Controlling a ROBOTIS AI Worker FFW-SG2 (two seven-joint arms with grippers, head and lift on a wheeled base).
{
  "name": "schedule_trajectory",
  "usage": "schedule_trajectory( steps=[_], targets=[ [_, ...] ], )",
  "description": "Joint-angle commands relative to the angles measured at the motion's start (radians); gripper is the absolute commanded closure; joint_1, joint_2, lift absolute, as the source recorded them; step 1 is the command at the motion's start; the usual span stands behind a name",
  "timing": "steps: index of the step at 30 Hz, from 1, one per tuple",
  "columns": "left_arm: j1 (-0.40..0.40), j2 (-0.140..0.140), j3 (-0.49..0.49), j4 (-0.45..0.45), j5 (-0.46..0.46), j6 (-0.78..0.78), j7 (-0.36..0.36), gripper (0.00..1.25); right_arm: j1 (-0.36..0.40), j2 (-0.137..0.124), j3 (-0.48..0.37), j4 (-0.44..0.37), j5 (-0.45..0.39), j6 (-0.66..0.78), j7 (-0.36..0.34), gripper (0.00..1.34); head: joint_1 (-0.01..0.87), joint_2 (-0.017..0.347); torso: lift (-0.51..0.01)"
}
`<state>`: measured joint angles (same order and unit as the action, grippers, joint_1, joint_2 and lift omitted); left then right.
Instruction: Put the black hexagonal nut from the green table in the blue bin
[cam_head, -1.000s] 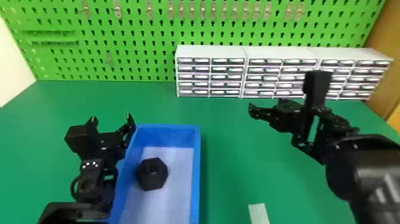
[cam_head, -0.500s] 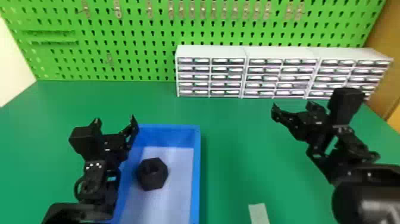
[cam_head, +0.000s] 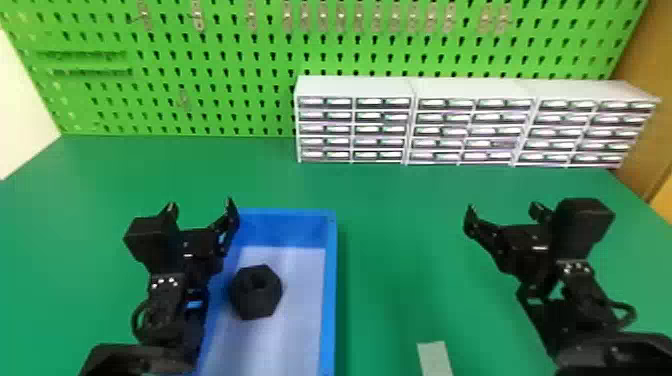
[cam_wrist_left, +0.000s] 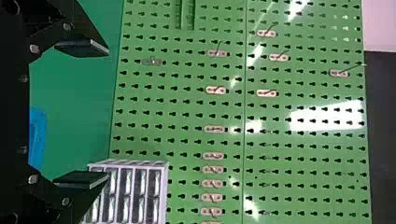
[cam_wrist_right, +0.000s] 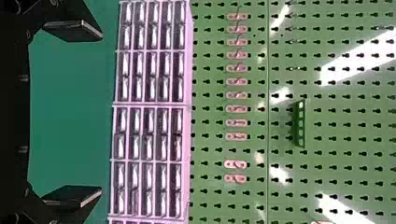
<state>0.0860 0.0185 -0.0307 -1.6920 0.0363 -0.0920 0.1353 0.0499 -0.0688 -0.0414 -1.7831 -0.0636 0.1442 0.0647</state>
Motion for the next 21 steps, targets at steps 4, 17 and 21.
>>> schedule_trajectory(
  steps=[4, 17, 21],
  targets=[
    [0.009, 0.000, -0.009, -0.002, 0.007, 0.000, 0.000, 0.32, 0.030, -0.005, 0.015, 0.008, 0.007, -0.049, -0.031, 0.14, 0.657, 0.057, -0.095],
    [0.014, 0.000, -0.026, -0.002, 0.008, 0.000, 0.000, 0.32, 0.031, -0.008, 0.014, 0.010, 0.005, -0.054, -0.039, 0.14, 0.657, 0.057, -0.095],
    [0.015, 0.000, -0.026, -0.006, 0.008, 0.000, 0.000, 0.32, 0.024, -0.005, 0.012, 0.011, 0.007, -0.054, -0.039, 0.14, 0.657, 0.057, -0.095]
  ],
)
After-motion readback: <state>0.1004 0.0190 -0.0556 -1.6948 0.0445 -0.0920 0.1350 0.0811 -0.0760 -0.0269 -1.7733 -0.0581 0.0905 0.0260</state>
